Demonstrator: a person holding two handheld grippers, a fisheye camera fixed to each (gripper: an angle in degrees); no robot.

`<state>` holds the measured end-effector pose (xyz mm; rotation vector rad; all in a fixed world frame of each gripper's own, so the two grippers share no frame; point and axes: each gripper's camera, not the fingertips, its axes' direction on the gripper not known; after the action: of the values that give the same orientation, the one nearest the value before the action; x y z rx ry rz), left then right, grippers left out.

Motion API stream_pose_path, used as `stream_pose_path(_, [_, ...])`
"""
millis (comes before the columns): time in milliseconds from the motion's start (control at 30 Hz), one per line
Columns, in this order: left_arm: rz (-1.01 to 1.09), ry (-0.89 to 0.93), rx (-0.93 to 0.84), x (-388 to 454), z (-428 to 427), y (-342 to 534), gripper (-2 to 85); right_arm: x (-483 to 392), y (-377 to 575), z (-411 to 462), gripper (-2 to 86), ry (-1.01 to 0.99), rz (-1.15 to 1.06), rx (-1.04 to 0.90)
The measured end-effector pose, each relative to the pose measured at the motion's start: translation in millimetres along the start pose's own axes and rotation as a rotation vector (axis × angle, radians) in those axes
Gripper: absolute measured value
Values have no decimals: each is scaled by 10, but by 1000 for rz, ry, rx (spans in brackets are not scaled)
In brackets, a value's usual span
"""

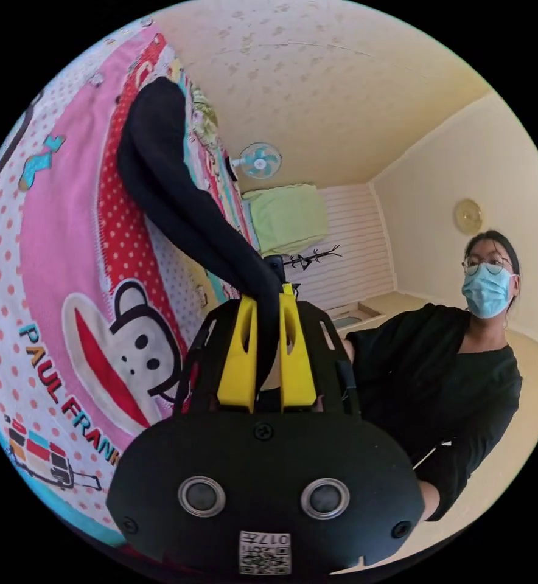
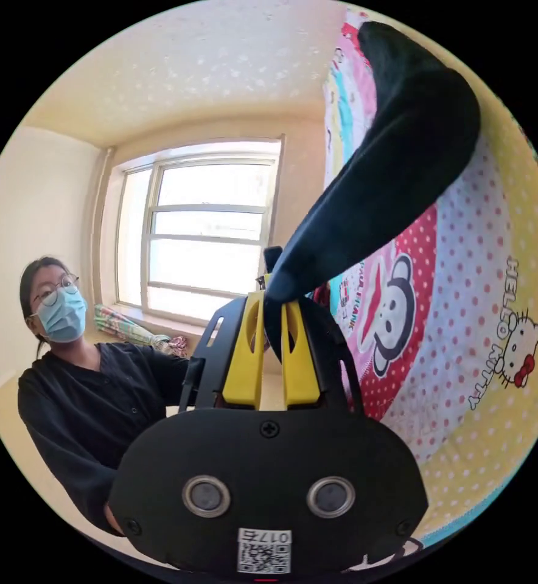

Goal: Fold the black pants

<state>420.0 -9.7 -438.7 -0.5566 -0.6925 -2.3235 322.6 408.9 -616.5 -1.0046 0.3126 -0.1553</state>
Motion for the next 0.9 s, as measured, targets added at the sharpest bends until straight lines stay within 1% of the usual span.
stream_pose_path(67, [103,-29,20,527,57,-108,56,-645,-95,-117,5,-6,-129,-15])
stream_pose_path(133, [224,-86,48,1266,167,-206,54,-1137,-143,-204,3,-9,-223,-33])
stream_pose_path(167, [250,-103,53,1445,202,-217,54,-1469,-159,-261,2,-7,-283,-49])
stream_pose_path(200, [304,-137,62,1819,288,-222,53,-1639,-161,-289,2,-4,-314,-60])
stream_pose_path(233, [361,-170,76,2197,384,-199,53,-1991,-146,-350,1,6,-378,-81])
stream_pose_path(267, [388,-183,86,2382,434,-180,53,-2329,-110,-405,1,11,-440,-101])
stream_pose_path(300, [444,-202,113,2743,536,-127,53,-2492,-87,-434,1,7,-467,-109])
stream_pose_path(367, [521,-186,172,3241,678,-43,52,-3141,56,-550,0,-33,-579,-124])
stream_pose_path(433, [632,-177,232,3912,887,75,52,-3608,187,-626,1,-59,-670,-139])
stream_pose_path(533, [709,-243,307,4597,1139,174,52,-4282,370,-743,3,-38,-784,-126])
stream_pose_path(600, [695,-270,347,4838,1253,161,53,-4584,407,-786,4,-6,-818,-128])
stream_pose_path(700, [631,-327,392,4913,1419,70,53,-4731,246,-864,3,34,-758,-126])
stream_pose_path(767, [520,-349,402,4674,1464,-40,52,-4436,-61,-885,3,49,-598,-153])
stream_pose_path(833, [326,-344,397,4057,1492,-183,52,-4040,-289,-881,3,91,-491,-168])
stream_pose_path(867, [277,-343,397,3876,1499,-211,52,-3720,-432,-870,3,123,-423,-173])
stream_pose_path(900, [187,-339,399,3525,1511,-257,52,-3558,-499,-862,3,136,-391,-173])
